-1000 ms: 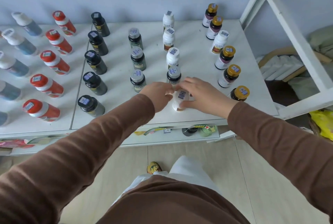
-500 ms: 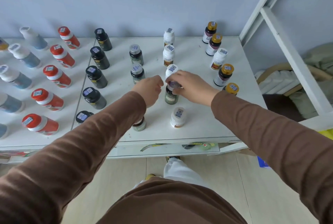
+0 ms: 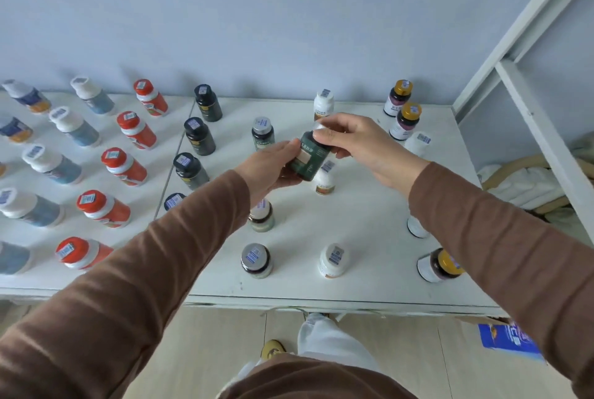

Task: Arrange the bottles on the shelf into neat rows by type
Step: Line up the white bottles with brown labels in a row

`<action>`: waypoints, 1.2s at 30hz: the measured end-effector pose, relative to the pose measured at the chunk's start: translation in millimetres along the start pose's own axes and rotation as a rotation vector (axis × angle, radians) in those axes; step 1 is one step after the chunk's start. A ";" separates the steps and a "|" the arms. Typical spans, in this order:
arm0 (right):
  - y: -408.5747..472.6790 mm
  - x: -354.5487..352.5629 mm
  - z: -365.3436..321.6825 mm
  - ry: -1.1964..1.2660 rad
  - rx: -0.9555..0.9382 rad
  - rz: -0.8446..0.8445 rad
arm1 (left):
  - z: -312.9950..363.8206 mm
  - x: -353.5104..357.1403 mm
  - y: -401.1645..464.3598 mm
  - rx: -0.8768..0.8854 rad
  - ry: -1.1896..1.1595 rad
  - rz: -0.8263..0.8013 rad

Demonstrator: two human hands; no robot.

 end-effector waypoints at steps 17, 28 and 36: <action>219.3 52.2 -14.0 -0.906 -0.251 -0.066 | 50.2 -151.2 123.5 0.038 1.204 0.393; 238.7 63.5 14.8 -0.951 -0.202 -0.111 | 32.8 -151.0 127.4 0.052 1.222 0.381; 109.8 16.0 -20.1 -0.801 -0.366 -0.034 | 56.8 -82.2 43.2 0.393 1.154 0.394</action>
Point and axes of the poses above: each hand's wrist, its own y-axis towards the middle knuckle, its own x-axis out of the palm, z = x × y, the point moved 7 cm from there along y, towards the middle knuckle, and after that the axes turned 10 degrees about y, right-handed, at the moved point
